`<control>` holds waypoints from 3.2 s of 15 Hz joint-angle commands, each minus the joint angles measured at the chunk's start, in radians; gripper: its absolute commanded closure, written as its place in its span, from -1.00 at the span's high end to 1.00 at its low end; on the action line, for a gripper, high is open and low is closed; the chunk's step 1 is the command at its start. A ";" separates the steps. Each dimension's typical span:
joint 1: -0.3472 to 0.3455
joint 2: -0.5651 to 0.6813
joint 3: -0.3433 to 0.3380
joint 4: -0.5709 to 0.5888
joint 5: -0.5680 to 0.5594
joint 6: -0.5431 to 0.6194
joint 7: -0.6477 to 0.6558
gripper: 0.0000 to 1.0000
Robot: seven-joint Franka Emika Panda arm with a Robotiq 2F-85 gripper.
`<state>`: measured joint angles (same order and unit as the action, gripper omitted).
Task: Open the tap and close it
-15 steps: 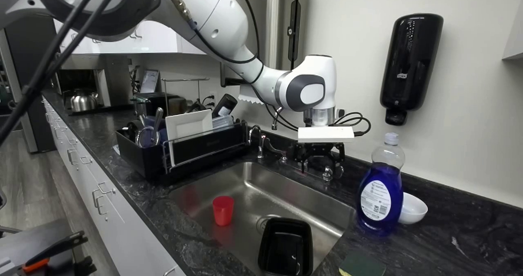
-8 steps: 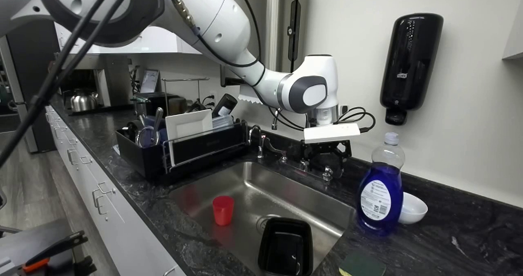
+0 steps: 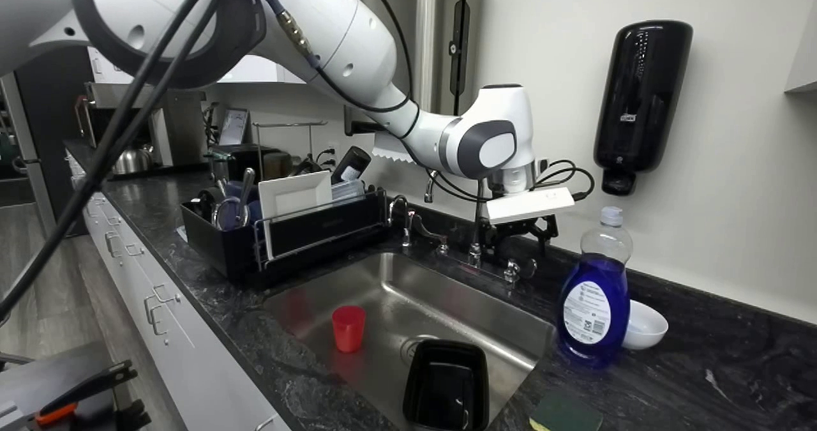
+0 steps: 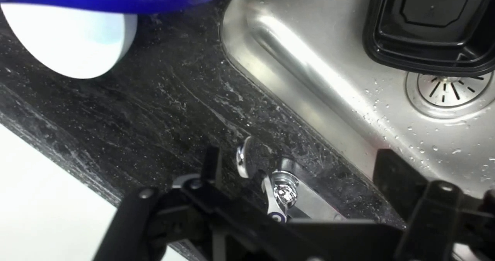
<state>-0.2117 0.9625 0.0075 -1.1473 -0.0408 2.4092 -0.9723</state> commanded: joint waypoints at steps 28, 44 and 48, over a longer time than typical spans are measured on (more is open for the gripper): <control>-0.049 0.175 0.067 0.298 0.038 -0.187 -0.190 1.00; -0.043 0.229 0.092 0.363 0.030 -0.269 -0.197 1.00; -0.032 0.210 0.088 0.345 0.024 -0.279 -0.188 1.00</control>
<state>-0.2494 1.1867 0.0921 -0.7970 -0.0142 2.1744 -1.1505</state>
